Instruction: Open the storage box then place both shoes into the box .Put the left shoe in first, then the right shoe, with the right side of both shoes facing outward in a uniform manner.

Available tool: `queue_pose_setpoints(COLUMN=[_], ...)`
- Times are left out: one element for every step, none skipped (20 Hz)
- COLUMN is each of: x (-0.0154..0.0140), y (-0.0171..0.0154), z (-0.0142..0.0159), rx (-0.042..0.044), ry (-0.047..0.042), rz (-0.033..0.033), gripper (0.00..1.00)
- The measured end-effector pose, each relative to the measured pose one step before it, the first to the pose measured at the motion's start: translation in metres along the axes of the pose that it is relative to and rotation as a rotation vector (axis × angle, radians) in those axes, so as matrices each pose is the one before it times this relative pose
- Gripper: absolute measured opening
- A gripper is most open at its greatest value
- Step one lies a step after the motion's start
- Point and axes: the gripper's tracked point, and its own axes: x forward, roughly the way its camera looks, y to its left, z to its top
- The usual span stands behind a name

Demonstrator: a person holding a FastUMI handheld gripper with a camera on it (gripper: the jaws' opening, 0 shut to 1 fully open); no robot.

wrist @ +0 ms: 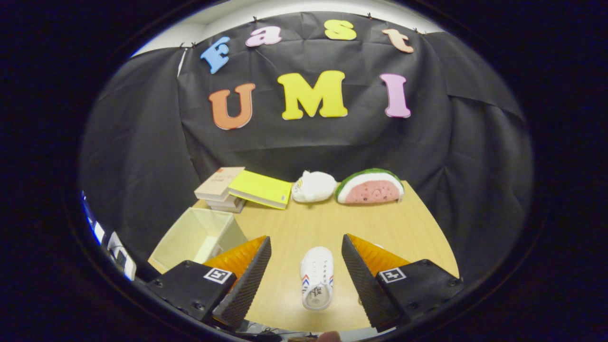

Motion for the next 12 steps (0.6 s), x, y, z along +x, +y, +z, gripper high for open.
queue_pose_setpoints(x=[0.00966,0.00804,0.00992,0.00496,0.01147,0.01222,0.01232,0.01465,0.0102,0.01295,0.01006,0.01135], y=[-0.00729,-0.00717,-0.00669,-0.0075,-0.00618,-0.00557,-0.00643,-0.0038,-0.00294,-0.00373,-0.00335,-0.00185], z=[-0.01292,-0.01505,-0.01358,-0.01768,-0.01218,-0.01105,-0.00906,0.00105,-0.00273,-0.00202,-0.00216,-0.00265], rx=[0.00382,0.00171,0.00356,0.0045,-0.00065,-0.00451,-0.00702,-0.00325,0.00349,0.00202,-0.00225,0.00834], ry=[0.03967,0.04262,0.04196,0.04117,0.04964,0.05264,0.05124,0.04806,0.03357,0.04153,0.03878,0.04862], rz=[-0.0038,-0.00222,-0.00242,0.00129,-0.00079,-0.00089,-0.00139,0.00549,0.00502,-0.00131,0.00199,-0.00016], gripper=[0.97,0.97,0.97,0.97,0.97,0.97,0.97,0.97,0.97,0.97,0.97,0.97])
